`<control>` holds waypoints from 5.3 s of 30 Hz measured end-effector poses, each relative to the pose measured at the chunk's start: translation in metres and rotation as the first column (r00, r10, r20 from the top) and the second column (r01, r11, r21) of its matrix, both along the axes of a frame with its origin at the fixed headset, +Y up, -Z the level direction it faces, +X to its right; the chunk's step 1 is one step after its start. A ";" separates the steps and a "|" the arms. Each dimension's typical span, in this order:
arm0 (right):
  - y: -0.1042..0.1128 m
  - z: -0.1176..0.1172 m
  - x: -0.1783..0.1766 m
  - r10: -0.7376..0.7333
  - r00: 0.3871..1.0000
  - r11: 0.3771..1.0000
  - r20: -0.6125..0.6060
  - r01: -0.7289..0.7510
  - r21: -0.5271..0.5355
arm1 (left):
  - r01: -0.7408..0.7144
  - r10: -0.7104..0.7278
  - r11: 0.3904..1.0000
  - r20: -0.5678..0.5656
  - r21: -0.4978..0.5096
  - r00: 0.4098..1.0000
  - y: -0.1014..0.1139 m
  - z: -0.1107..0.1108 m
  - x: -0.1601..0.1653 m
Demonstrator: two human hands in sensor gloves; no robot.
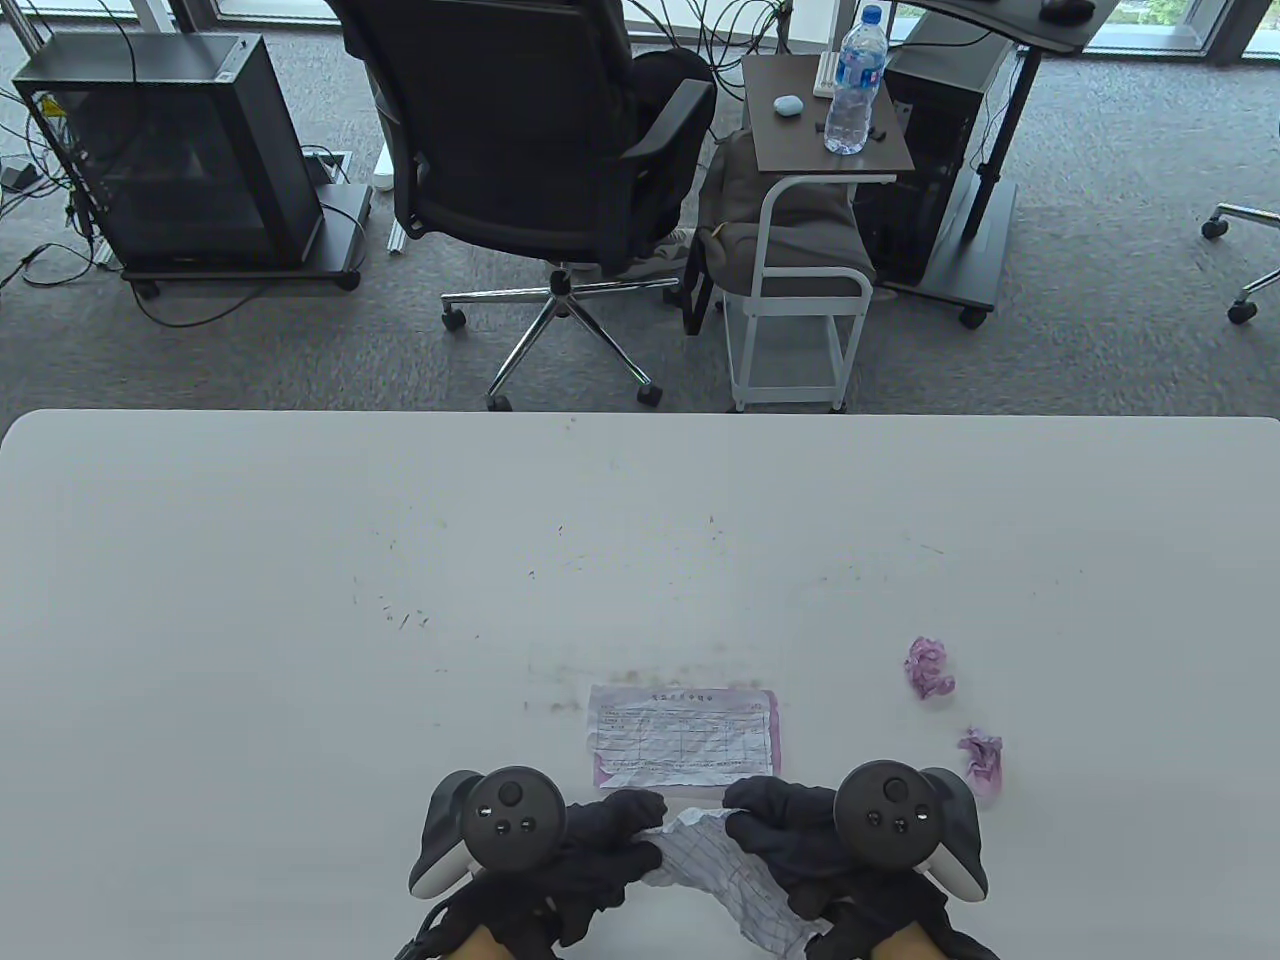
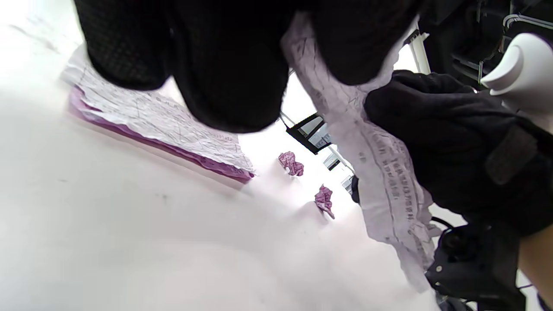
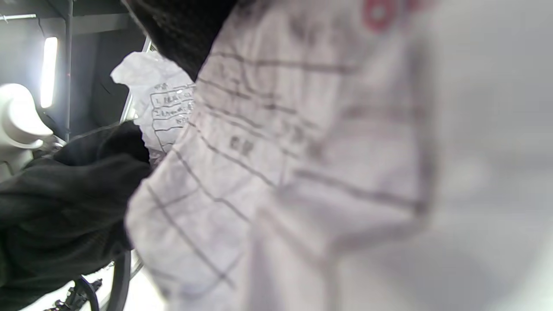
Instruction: Flatten crumpled invoices and stack
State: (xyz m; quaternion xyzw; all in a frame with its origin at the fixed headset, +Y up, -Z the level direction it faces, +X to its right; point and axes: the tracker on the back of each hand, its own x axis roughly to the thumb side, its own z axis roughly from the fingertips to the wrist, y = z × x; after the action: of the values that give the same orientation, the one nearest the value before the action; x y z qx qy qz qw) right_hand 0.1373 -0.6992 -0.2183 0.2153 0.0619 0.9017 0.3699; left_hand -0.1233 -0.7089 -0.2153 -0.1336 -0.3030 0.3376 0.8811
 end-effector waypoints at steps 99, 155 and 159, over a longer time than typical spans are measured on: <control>-0.064 0.025 -0.088 0.586 0.638 0.753 -0.499 -0.657 0.043 | 0.643 -0.605 0.682 0.224 -0.349 0.764 -0.079 -0.010 0.014; -0.065 0.002 -0.046 0.719 0.686 0.660 -0.113 -0.725 -0.199 | 0.610 -0.575 0.699 0.215 -0.374 0.790 -0.081 -0.011 0.011; -0.064 -0.002 -0.034 0.741 0.670 0.634 -0.051 -0.723 -0.275 | 0.608 -0.573 0.700 0.213 -0.374 0.791 -0.081 -0.011 0.011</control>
State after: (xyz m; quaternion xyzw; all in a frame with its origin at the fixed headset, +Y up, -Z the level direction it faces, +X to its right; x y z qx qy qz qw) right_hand 0.1031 -0.7630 -0.2201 0.0887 0.2546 0.9630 0.0006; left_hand -0.1123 -0.7900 -0.2259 -0.4249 -0.1984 0.0887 0.8788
